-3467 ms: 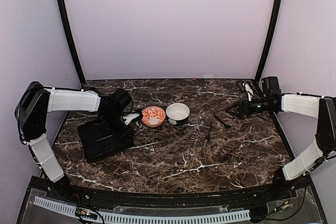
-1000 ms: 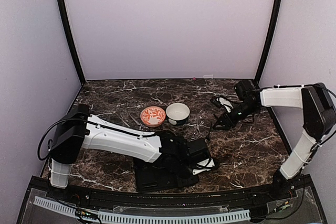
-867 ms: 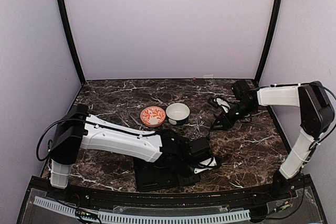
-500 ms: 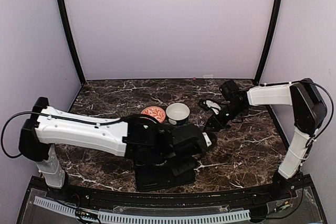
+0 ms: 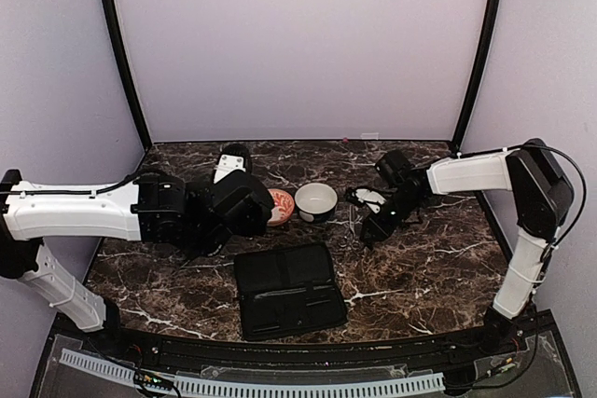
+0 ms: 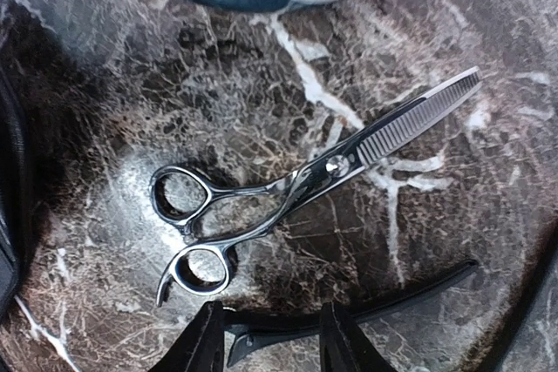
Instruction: Sort the hair-cutting tools
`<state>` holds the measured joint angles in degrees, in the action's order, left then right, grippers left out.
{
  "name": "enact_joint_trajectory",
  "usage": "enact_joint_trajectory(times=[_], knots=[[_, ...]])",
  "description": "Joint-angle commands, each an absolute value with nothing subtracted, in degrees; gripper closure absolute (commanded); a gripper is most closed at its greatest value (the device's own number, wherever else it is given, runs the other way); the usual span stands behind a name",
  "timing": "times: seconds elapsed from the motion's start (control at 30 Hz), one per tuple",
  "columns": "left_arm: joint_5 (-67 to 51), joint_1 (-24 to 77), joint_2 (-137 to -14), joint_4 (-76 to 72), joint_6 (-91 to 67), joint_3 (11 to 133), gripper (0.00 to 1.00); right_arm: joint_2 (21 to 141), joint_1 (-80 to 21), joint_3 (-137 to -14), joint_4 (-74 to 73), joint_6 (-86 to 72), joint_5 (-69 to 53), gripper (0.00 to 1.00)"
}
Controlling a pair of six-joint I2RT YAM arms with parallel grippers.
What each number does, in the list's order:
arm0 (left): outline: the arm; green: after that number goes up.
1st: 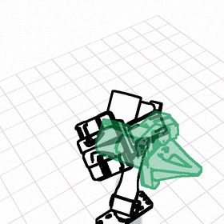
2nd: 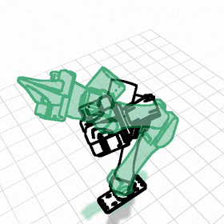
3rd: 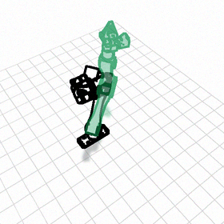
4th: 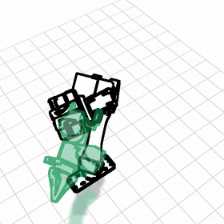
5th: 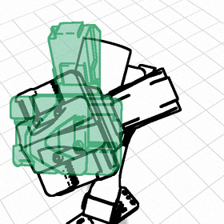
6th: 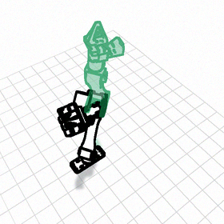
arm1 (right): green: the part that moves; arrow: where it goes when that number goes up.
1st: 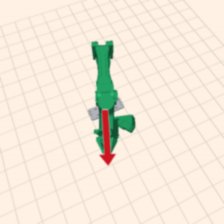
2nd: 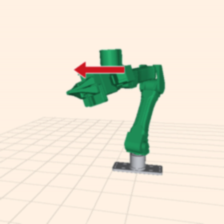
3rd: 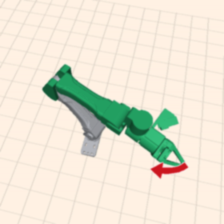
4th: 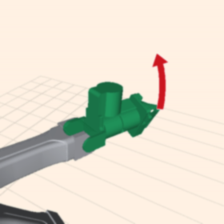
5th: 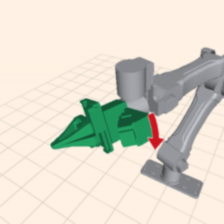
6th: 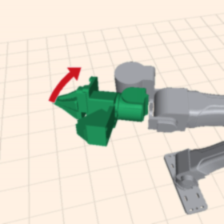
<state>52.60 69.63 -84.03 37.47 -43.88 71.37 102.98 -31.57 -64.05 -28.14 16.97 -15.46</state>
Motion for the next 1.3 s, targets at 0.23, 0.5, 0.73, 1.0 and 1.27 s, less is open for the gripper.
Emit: enact_joint_trajectory(times=[0.23,0.5,0.73,1.0,1.27], knots=[[53.6,69.5,-77.3,24.0,-33.8,64.2,0.12,106.1,-35.7,-68.3,-27.9,14.8,-11.3,0.62],[54.1,69.4,-77.6,20.2,-31.4,64.1,0.13,108.0,-37.9,-68.8,-28.9,15.3,-3.9,0.64],[54.6,69.1,-78.2,11.3,-20.6,62.1,0.12,106.7,-39.5,-66.6,-29.3,17.7,-0.9,0.65],[52.4,68.4,-79.4,7.5,-12.4,63.7,0.13,108.0,-39.0,-66.5,-34.0,20.4,2.5,0.67],[49.9,68.3,-78.5,3.6,-10.3,60.9,0.12,110.8,-33.7,-71.2,-37.4,21.1,5.2,0.74]])
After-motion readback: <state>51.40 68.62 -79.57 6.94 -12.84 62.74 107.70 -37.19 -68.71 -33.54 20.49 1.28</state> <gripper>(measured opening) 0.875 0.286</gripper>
